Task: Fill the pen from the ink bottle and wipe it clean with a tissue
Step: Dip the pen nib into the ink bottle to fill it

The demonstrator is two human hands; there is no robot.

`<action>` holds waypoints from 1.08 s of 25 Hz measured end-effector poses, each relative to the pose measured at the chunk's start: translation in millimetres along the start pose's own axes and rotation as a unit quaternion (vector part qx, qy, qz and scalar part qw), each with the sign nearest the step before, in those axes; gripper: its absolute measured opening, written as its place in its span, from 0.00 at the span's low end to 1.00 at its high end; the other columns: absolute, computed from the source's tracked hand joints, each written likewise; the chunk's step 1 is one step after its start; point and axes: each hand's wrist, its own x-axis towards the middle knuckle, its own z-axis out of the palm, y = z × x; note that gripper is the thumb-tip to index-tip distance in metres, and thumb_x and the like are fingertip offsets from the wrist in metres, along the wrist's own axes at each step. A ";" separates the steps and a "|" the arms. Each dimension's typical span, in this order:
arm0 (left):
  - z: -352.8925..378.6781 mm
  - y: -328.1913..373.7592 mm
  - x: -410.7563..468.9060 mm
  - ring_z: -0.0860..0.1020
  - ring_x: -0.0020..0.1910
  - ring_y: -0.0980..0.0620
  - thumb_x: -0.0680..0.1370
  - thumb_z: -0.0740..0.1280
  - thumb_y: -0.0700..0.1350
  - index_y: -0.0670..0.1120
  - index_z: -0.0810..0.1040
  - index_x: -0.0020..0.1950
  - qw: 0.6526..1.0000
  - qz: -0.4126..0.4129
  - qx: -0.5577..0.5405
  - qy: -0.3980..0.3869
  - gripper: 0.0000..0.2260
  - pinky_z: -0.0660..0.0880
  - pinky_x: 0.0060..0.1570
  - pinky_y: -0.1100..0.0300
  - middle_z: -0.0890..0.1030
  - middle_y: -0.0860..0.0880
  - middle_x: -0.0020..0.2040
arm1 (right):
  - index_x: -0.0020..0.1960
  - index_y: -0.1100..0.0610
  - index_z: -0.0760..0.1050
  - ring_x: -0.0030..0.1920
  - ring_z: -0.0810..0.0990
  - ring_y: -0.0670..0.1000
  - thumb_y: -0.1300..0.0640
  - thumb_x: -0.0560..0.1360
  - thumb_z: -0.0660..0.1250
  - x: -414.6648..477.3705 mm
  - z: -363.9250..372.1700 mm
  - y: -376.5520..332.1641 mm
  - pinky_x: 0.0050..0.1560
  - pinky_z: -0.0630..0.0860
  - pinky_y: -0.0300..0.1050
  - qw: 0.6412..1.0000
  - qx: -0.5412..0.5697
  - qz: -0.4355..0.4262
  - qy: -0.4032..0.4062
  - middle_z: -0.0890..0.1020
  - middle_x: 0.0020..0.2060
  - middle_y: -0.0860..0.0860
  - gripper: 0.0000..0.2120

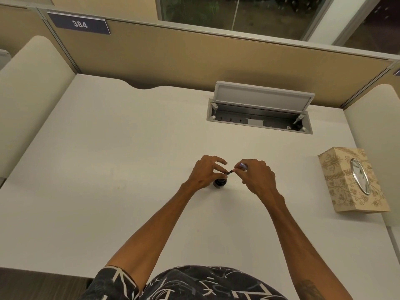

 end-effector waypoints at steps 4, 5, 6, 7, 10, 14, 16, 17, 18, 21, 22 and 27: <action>1.2 -0.3 -0.8 0.76 0.61 0.57 0.73 0.75 0.50 0.50 0.87 0.51 1.000 -0.007 -0.010 0.006 0.08 0.74 0.58 0.52 0.85 0.56 0.57 | 0.43 0.50 0.81 0.42 0.83 0.55 0.48 0.76 0.63 1.0 1.0 -0.9 0.48 0.79 0.52 1.000 0.007 0.010 0.011 0.84 0.37 0.50 0.10; 1.2 -0.5 -1.4 0.76 0.60 0.58 0.73 0.75 0.50 0.50 0.87 0.51 1.000 -0.007 -0.010 0.008 0.09 0.73 0.58 0.53 0.85 0.56 0.56 | 0.43 0.51 0.81 0.42 0.83 0.55 0.48 0.76 0.63 1.1 1.6 -0.9 0.48 0.79 0.52 1.000 0.009 0.011 0.012 0.84 0.36 0.50 0.10; 1.2 -0.5 -1.9 0.76 0.58 0.60 0.73 0.75 0.50 0.49 0.87 0.52 1.000 -0.006 -0.009 0.009 0.09 0.73 0.57 0.54 0.86 0.55 0.56 | 0.42 0.51 0.81 0.41 0.83 0.55 0.48 0.76 0.63 1.2 2.0 -1.0 0.48 0.79 0.52 1.000 0.011 0.014 0.012 0.84 0.36 0.50 0.11; 1.3 -0.3 -2.2 0.76 0.57 0.60 0.74 0.75 0.50 0.49 0.87 0.52 1.000 -0.004 -0.009 0.011 0.09 0.73 0.56 0.55 0.86 0.55 0.55 | 0.42 0.51 0.81 0.41 0.83 0.55 0.48 0.76 0.63 1.4 2.4 -0.9 0.48 0.79 0.52 1.000 0.014 0.015 0.012 0.84 0.36 0.50 0.11; 1.6 1.3 -3.0 0.79 0.59 0.56 0.73 0.76 0.49 0.48 0.87 0.52 0.999 -0.007 -0.027 0.016 0.10 0.74 0.56 0.55 0.86 0.55 0.54 | 0.43 0.49 0.80 0.41 0.83 0.54 0.48 0.75 0.63 0.9 3.4 -1.5 0.47 0.79 0.50 1.000 0.025 0.016 0.012 0.84 0.37 0.49 0.09; -1.1 3.0 -2.6 0.77 0.61 0.54 0.74 0.75 0.49 0.49 0.88 0.50 1.000 0.008 -0.010 0.017 0.08 0.74 0.58 0.52 0.85 0.55 0.58 | 0.51 0.46 0.78 0.43 0.83 0.53 0.48 0.74 0.63 0.1 6.9 -2.8 0.43 0.73 0.45 0.999 0.042 0.013 0.014 0.84 0.43 0.45 0.08; -2.1 3.9 -3.4 0.77 0.61 0.54 0.74 0.75 0.49 0.49 0.88 0.50 1.000 0.016 -0.006 0.020 0.07 0.74 0.58 0.52 0.84 0.54 0.58 | 0.53 0.45 0.78 0.44 0.84 0.53 0.48 0.75 0.63 0.2 9.4 -3.1 0.45 0.75 0.46 0.999 0.038 0.006 0.007 0.84 0.45 0.44 0.09; -2.1 4.1 -3.4 0.77 0.61 0.54 0.74 0.75 0.49 0.49 0.88 0.49 0.999 0.021 -0.006 0.024 0.07 0.75 0.57 0.51 0.84 0.54 0.59 | 0.51 0.46 0.79 0.45 0.84 0.53 0.48 0.75 0.63 0.7 10.2 -2.8 0.46 0.77 0.47 0.999 0.037 0.003 0.002 0.85 0.44 0.45 0.08; -1.9 4.7 -3.7 0.78 0.61 0.54 0.74 0.75 0.49 0.49 0.89 0.48 0.999 0.024 -0.009 0.027 0.06 0.75 0.58 0.51 0.84 0.54 0.60 | 0.49 0.46 0.79 0.45 0.84 0.54 0.48 0.76 0.63 1.1 10.6 -3.1 0.47 0.78 0.49 0.999 0.036 0.002 -0.003 0.85 0.43 0.47 0.08; -1.5 5.3 -4.6 0.78 0.63 0.52 0.74 0.75 0.47 0.48 0.88 0.50 0.999 0.027 -0.034 0.030 0.07 0.74 0.63 0.51 0.83 0.50 0.62 | 0.48 0.48 0.80 0.45 0.83 0.54 0.49 0.77 0.61 0.8 11.4 -3.2 0.49 0.79 0.52 0.999 0.038 -0.001 -0.007 0.84 0.40 0.49 0.08; -1.4 5.0 -4.7 0.78 0.64 0.51 0.74 0.75 0.46 0.47 0.88 0.51 0.998 0.028 -0.045 0.028 0.07 0.73 0.64 0.51 0.83 0.49 0.63 | 0.47 0.48 0.80 0.46 0.82 0.54 0.50 0.77 0.61 0.4 11.3 -3.1 0.49 0.79 0.52 0.999 0.038 -0.001 -0.003 0.84 0.39 0.49 0.09; -2.5 6.1 -6.2 0.77 0.66 0.51 0.74 0.76 0.45 0.46 0.87 0.53 0.996 0.030 -0.083 0.012 0.09 0.72 0.67 0.52 0.81 0.48 0.66 | 0.47 0.49 0.80 0.46 0.81 0.54 0.50 0.77 0.60 0.3 10.5 -3.3 0.46 0.78 0.51 1.000 0.027 0.003 0.009 0.84 0.38 0.50 0.10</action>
